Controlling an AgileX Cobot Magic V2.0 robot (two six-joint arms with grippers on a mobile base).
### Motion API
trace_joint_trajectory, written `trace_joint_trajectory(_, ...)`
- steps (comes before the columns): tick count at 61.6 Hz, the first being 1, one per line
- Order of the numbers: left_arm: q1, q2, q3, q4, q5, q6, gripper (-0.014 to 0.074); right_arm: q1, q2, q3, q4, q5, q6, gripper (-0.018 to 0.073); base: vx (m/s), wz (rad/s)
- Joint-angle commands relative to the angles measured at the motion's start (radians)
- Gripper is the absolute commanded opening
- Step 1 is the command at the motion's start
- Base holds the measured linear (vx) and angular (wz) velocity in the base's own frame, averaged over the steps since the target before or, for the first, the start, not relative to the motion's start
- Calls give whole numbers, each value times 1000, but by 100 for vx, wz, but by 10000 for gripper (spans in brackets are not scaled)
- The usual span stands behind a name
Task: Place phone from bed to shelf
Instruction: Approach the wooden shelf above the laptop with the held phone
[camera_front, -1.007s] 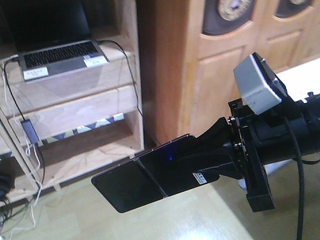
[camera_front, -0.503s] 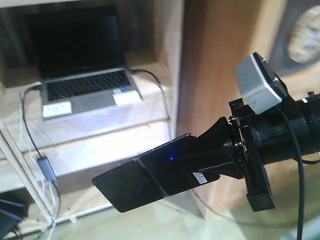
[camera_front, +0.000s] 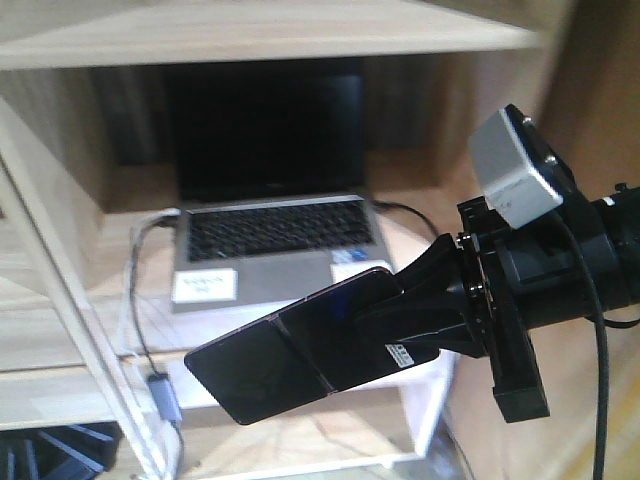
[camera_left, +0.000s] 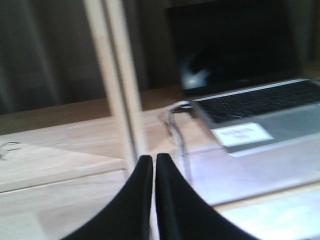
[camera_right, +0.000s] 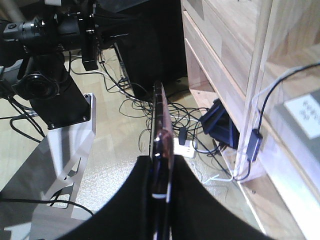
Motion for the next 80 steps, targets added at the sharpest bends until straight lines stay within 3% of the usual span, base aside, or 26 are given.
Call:
trace_joint_trajectory(1,1,-4,-23,-9,-72,-6,1,-2,-24,-25,87,65,3,-2,27,36)
trace_joint_trajectory(80,1,-4,-23,-9,-72,-6,1,-2,-24,-25,87,65,3,-2,14,9)
